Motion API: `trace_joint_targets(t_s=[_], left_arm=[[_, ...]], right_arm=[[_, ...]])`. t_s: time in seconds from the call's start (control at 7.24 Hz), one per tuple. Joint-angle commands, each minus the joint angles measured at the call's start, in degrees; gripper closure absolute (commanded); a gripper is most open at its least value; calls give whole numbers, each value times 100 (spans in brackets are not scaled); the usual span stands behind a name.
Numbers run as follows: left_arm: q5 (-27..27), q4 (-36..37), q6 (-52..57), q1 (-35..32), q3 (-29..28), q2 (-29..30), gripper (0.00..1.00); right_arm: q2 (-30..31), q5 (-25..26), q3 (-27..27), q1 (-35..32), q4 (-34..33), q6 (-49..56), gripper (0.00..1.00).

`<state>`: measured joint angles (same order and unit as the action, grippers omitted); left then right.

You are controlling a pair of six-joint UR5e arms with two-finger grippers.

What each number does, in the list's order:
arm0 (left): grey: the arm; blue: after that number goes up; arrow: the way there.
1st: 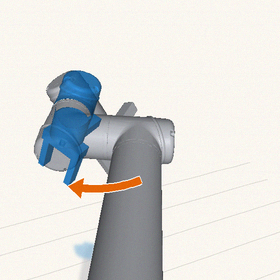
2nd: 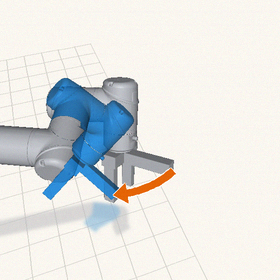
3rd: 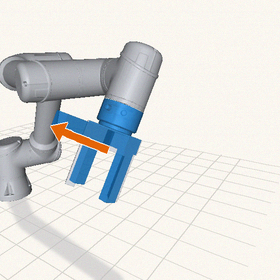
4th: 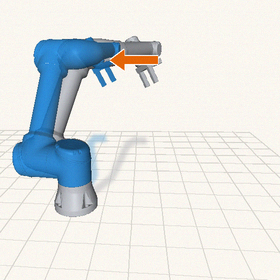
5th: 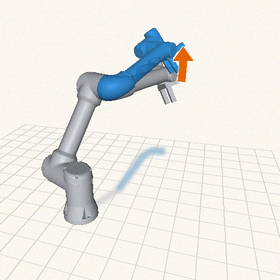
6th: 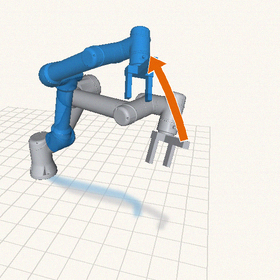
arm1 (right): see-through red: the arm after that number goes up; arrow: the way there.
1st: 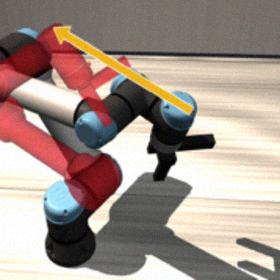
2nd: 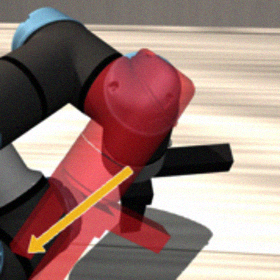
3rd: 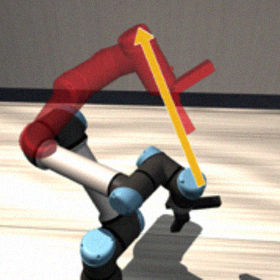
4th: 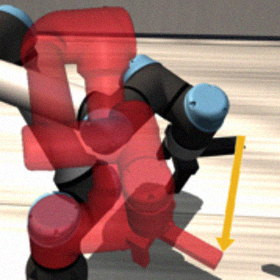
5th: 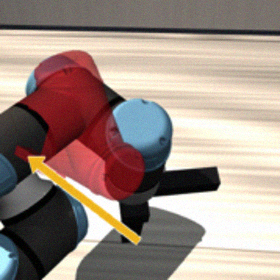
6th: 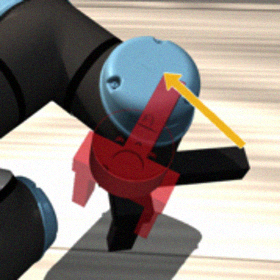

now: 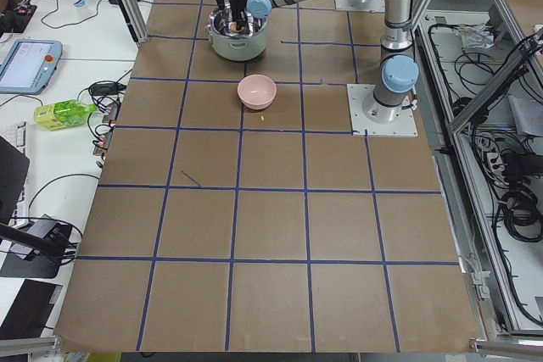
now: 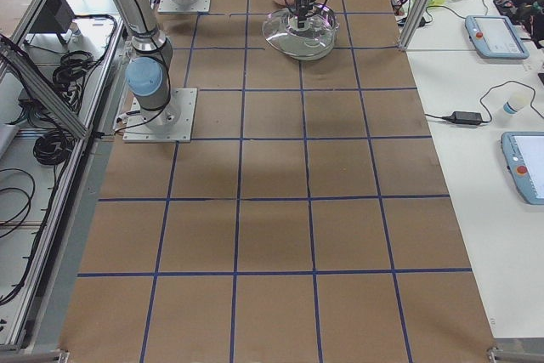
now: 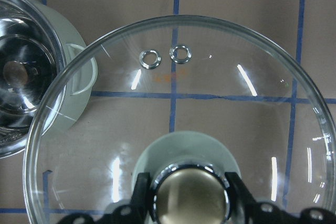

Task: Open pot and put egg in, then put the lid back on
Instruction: 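Lower the egg into the pot and open the left gripper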

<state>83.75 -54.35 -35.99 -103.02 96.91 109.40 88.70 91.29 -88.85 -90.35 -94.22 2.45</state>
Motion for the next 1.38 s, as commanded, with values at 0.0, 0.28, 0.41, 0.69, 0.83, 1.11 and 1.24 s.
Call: trace_joint_targets(t_s=[0.0, 0.28, 0.41, 0.69, 0.83, 1.11, 1.24], left_arm=[[10, -5, 21, -25, 21, 81, 81], [229, 3, 30, -25, 47, 152, 57], [404, 3, 56, -25, 4, 126, 45], [414, 21, 126, -25, -49, 47, 42], [432, 3, 423, -8, -197, -58, 37], [414, -241, 696, 280, -348, -330, 31], [406, -739, 1142, 604, -348, -671, 29]], right_arm=[[7, 3, 0, 0, 9, 1, 100], [-1, 3, 0, -9, 9, -8, 100], [-2, 3, 0, -9, 9, -8, 100], [-2, 3, 8, -9, 9, -8, 100], [-2, 3, 8, -9, 9, -8, 100], [-10, 3, 8, -18, 9, -17, 100], [-28, -6, 17, -18, 0, -26, 100]])
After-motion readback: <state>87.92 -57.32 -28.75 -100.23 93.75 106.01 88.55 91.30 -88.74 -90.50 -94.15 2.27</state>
